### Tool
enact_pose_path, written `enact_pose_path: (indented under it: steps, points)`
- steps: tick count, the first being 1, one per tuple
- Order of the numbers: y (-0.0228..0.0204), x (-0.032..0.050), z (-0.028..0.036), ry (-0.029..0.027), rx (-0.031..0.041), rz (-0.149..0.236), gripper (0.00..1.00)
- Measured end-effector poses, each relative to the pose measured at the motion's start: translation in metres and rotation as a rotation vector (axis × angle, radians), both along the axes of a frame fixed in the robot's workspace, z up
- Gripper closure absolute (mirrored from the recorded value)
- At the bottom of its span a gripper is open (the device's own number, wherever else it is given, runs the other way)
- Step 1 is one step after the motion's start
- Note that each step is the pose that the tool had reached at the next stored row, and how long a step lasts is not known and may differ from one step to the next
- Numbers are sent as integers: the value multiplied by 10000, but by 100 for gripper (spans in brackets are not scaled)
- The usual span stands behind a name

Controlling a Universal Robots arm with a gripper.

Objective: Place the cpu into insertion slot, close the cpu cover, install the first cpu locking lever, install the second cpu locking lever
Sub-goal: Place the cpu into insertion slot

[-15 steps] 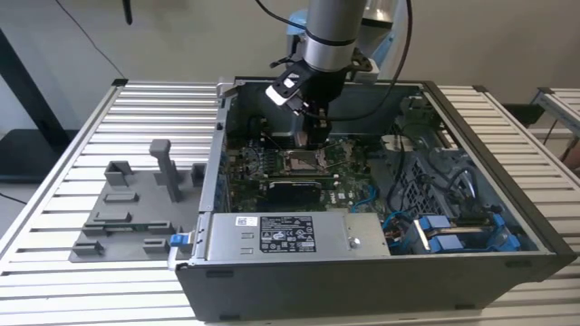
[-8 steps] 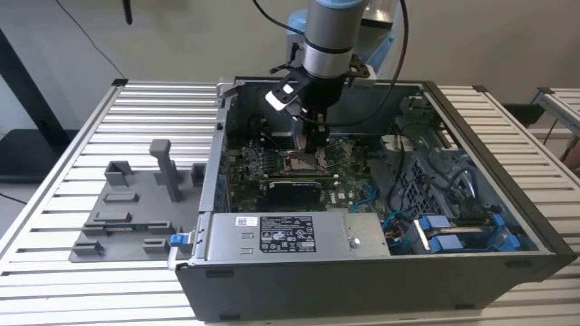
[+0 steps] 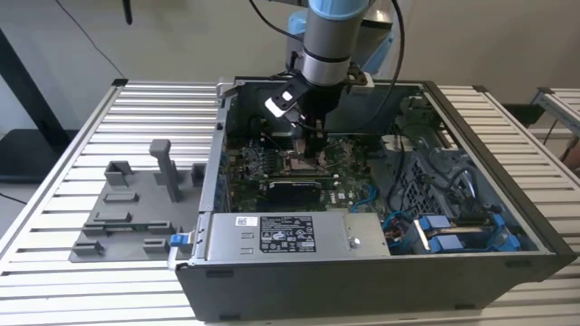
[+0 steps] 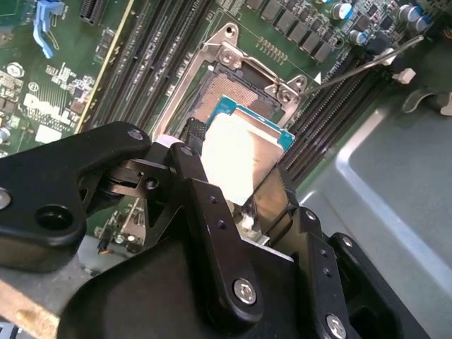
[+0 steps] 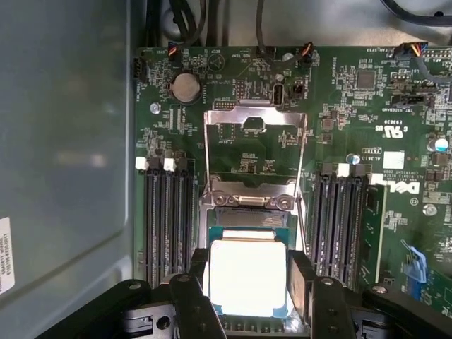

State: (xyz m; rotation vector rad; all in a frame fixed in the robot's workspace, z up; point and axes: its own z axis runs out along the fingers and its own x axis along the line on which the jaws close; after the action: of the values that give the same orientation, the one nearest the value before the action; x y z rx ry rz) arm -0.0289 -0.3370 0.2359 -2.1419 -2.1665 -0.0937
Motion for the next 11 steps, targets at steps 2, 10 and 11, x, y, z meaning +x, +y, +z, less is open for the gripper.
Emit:
enact_pose_path:
  steps: [2,10,11]
  points:
    - [3,0,-31,4,0,-42,45]
    - [6,-2,-121,17,0,-137,45]
    - [6,-4,-131,17,-1,-143,45]
